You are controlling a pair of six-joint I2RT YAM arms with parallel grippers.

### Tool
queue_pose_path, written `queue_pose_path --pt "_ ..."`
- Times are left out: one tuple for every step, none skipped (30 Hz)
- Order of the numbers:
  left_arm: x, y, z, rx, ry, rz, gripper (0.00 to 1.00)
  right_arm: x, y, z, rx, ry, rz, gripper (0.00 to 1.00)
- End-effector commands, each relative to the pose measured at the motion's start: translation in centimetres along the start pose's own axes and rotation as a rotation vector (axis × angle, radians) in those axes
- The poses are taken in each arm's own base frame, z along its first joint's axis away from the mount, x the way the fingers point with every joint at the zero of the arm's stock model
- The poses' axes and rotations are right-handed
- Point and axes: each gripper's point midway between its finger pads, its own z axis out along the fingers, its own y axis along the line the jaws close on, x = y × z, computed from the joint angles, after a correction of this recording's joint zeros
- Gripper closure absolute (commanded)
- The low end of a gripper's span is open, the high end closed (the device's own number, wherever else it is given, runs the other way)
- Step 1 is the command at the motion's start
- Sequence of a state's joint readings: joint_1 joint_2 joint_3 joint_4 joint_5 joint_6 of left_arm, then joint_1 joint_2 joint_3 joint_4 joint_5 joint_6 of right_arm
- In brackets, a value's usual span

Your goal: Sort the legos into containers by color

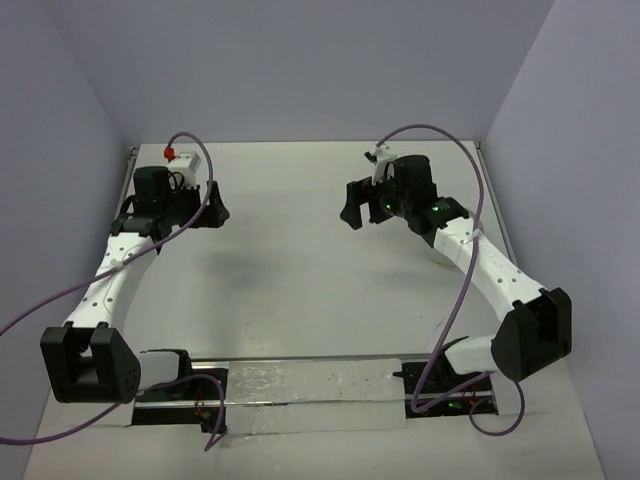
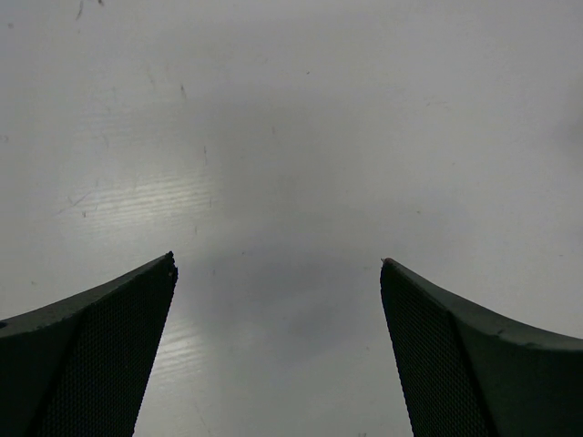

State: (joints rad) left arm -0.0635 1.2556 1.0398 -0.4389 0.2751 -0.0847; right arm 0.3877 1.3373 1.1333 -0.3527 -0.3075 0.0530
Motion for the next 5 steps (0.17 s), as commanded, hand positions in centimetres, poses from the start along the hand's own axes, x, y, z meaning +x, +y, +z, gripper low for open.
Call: queue_pose_path --pt "-1.47 1.11 -0.76 -0.061 -0.078 0.050 0.01 -2.53 0.13 -1.31 0.029 -0.111 -0.011 0.00" --pt "-1.61 1.18 -0.83 -0.067 -0.080 0.051 0.01 -2.67 0.07 -1.47 0.034 -0.119 -0.013 0.00" --pt "-1.68 1.20 -0.88 -0.069 -0.082 0.052 0.01 -2.82 0.04 -1.61 0.038 -0.125 -0.015 0.00" --pt "-1.76 1.20 -0.95 -0.069 -0.082 0.057 0.01 -2.88 0.02 -1.69 0.040 -0.130 -0.014 0.00" --pt "-1.89 1.20 -1.05 -0.070 -0.084 0.063 0.01 -2.91 -0.02 -1.76 0.044 -0.134 -0.013 0.00"
